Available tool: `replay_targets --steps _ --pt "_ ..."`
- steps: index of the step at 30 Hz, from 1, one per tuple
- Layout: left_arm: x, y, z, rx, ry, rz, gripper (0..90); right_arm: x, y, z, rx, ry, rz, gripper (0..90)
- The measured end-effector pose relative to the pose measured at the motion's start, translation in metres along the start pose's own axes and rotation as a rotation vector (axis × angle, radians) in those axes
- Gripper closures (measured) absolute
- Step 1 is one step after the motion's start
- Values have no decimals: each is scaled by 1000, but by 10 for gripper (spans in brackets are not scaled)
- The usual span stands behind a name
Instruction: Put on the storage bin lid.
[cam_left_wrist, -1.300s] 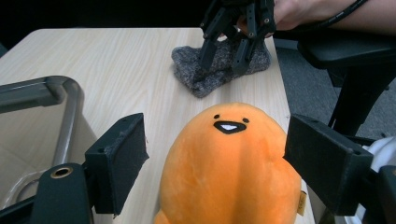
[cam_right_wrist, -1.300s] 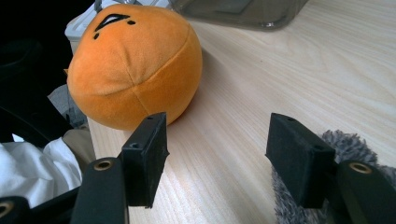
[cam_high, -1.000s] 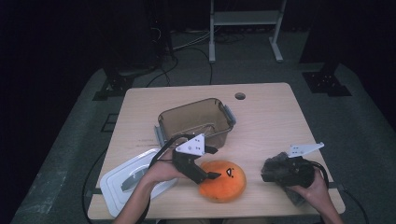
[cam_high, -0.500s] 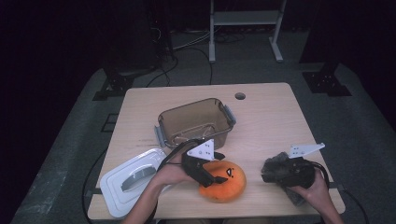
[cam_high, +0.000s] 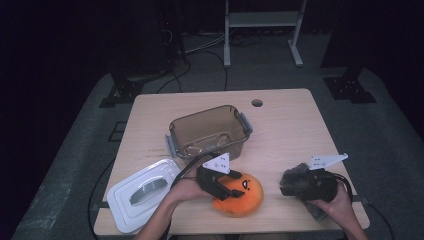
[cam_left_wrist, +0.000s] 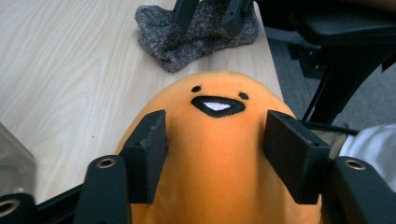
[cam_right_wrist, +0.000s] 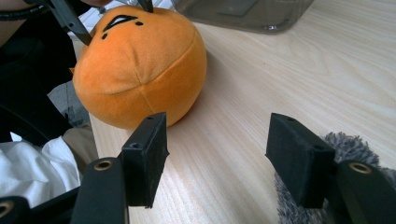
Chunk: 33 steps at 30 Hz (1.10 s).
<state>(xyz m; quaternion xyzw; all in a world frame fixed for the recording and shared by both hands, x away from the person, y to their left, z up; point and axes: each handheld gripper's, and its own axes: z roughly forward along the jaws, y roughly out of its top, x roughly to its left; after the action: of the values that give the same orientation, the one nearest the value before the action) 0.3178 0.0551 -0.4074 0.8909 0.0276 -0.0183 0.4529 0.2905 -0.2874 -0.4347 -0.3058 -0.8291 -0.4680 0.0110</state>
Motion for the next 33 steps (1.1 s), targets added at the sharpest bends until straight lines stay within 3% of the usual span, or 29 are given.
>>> replay_targets --steps 9,16,23,30,33 --pt "0 -10 8 3 29 -41 473 0 -1 0 -2 0 1 372" --pt "-4 -7 12 45 61 -7 469 -1 -1 0 0 2 3 373" --pt "-6 -4 13 70 57 15 471 -1 -2 0 2 4 5 373" --pt "-5 -3 13 73 54 6 614 -1 -2 0 2 3 4 373" --pt "-4 -3 11 52 38 -17 658 -1 -2 -1 2 3 7 374"
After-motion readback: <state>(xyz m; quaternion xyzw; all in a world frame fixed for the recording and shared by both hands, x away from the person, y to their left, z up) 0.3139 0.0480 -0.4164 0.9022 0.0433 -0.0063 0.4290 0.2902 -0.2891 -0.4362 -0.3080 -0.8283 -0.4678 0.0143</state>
